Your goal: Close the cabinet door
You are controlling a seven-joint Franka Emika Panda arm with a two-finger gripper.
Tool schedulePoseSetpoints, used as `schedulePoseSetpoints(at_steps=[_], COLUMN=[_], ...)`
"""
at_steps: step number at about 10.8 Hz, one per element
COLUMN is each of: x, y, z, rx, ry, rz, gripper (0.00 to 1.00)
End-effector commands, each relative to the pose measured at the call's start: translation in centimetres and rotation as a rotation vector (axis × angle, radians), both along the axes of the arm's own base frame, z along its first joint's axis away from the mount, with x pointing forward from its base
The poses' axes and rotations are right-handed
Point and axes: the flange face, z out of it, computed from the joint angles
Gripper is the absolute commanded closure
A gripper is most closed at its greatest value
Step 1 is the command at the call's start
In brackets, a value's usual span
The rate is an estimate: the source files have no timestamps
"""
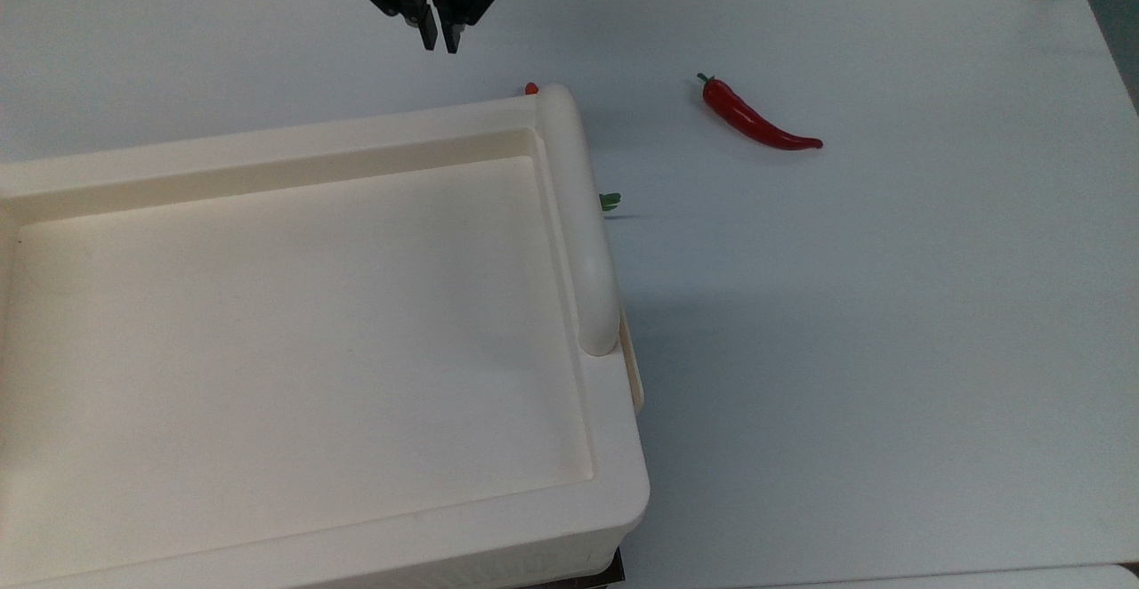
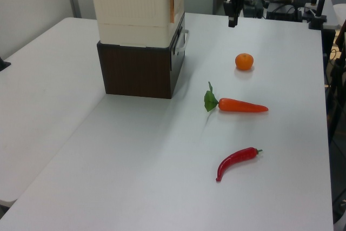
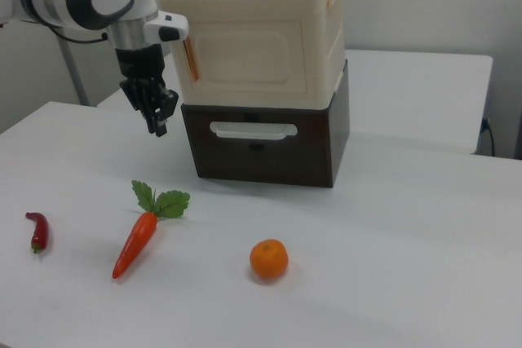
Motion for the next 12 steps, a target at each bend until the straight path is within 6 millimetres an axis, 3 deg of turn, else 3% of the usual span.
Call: schedulePoseSetpoints(at_steps=[1,5,12], x=[-4.5,-5.1,-4.9], y=[-1.3,-3.3,-5.6], z=[0.9,1.4,2.8], rx=[-0.016,-0.010,-0.018], ry=[0.033,0.024,0.001], rz=[-0.102,0.031,-0.010], gripper=[0.02,0.00,0.00])
